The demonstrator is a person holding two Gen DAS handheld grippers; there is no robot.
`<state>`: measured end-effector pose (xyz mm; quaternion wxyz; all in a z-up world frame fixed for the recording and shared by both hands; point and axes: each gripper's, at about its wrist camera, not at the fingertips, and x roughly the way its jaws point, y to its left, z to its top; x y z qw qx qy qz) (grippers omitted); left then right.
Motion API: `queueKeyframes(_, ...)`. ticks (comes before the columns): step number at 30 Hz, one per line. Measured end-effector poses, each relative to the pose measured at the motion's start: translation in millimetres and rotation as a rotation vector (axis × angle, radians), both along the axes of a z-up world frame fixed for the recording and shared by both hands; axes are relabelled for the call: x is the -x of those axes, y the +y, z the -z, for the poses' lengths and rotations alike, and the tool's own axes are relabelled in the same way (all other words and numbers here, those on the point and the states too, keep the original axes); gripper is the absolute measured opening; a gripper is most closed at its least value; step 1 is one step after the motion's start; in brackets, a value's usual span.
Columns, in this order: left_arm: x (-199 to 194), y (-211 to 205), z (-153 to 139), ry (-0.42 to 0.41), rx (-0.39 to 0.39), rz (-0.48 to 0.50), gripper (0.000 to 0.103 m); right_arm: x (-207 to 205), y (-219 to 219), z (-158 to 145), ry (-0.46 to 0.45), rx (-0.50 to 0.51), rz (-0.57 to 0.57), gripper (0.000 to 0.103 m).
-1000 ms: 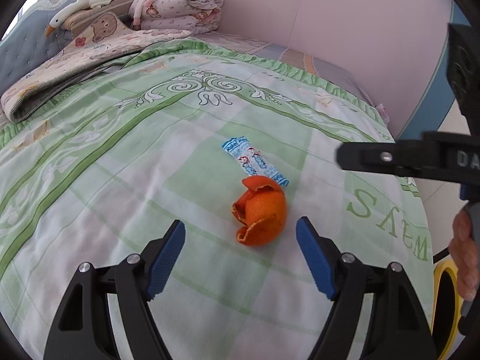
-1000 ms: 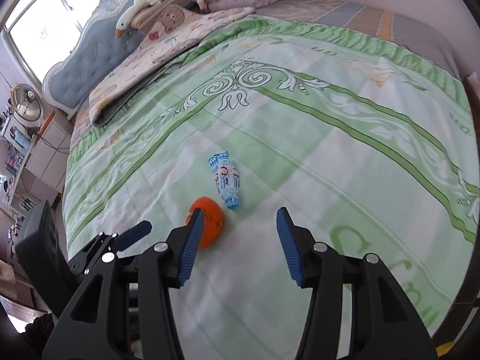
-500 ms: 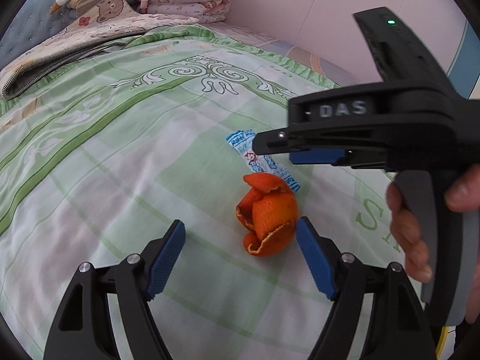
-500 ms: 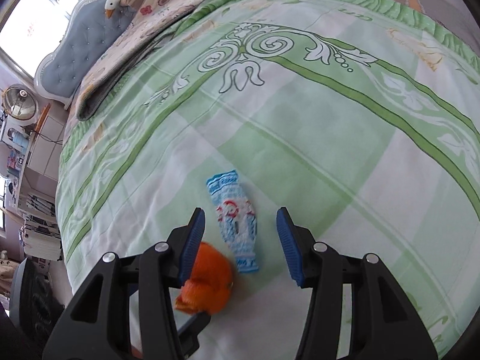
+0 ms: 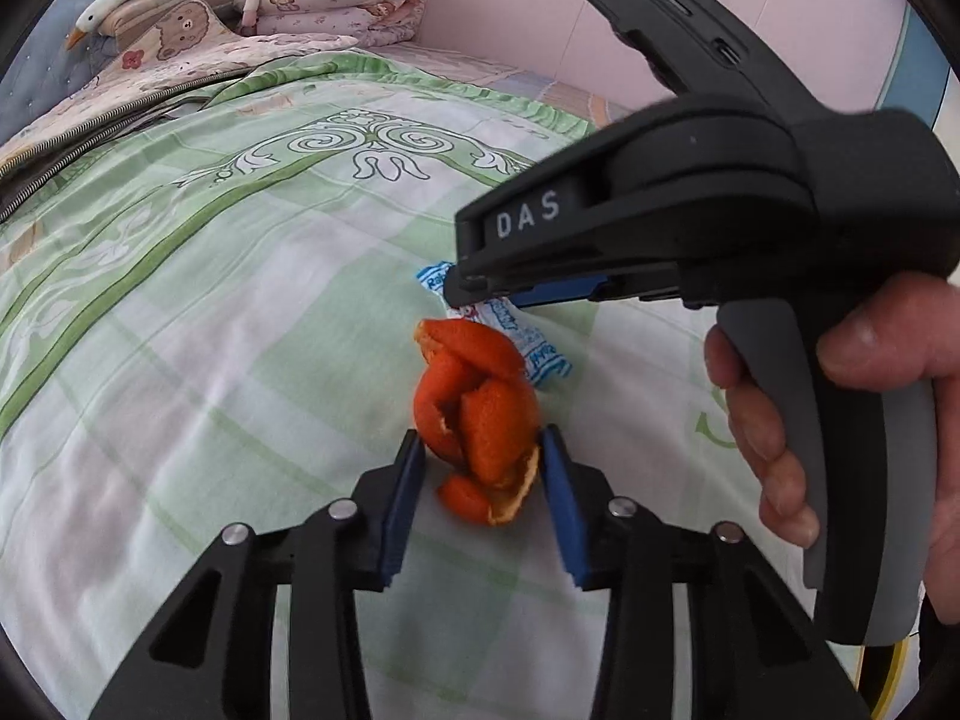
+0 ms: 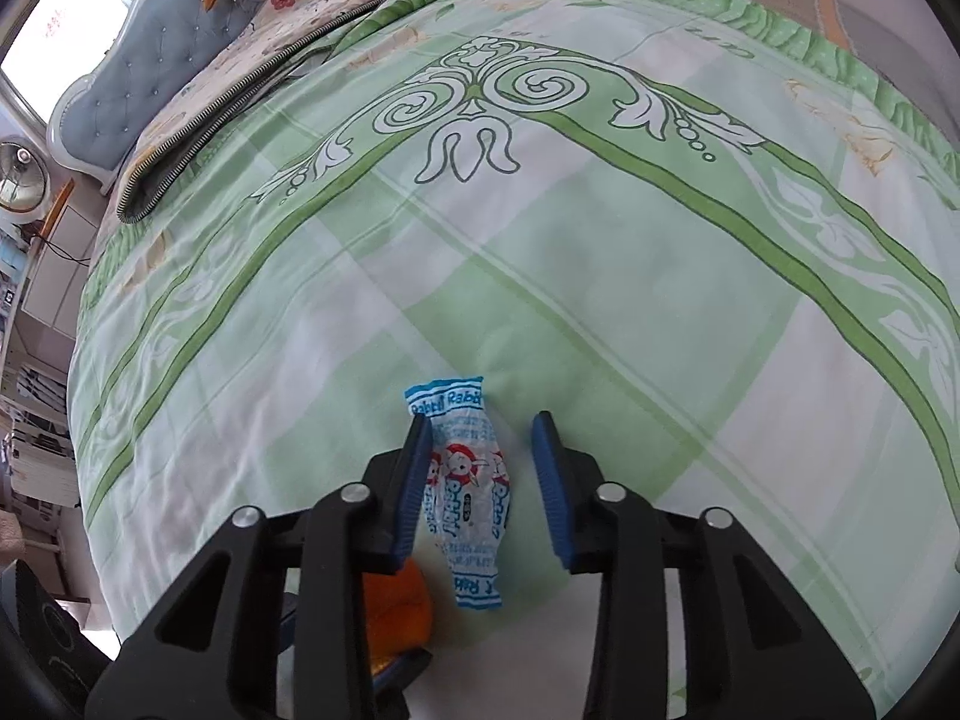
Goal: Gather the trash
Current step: 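Grasp the blue-white wrapper with the right tool while the left tool grasps the orange peel, then carry the blue-white wrapper and orange peel over the bin with both tools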
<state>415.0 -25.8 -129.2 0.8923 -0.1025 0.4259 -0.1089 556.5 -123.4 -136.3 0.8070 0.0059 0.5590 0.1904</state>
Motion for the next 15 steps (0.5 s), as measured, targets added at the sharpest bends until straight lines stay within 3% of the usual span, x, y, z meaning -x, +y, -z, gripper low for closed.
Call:
queueKeyframes(3, 0, 2, 0, -0.003, 0.017, -0.005, 0.032, 4, 0, -1, -0.024, 0.023, 0.009, 0.017)
queueKeyframes(8, 2, 3, -1, -0.007, 0.032, -0.007, 0.029, 10, 6, -1, -0.061, 0.061, -0.007, 0.009)
queueKeyframes(15, 8, 12, -8, -0.015, 0.049, -0.012, 0.028, 16, 0, -13, -0.077, 0.036, 0.005, 0.005)
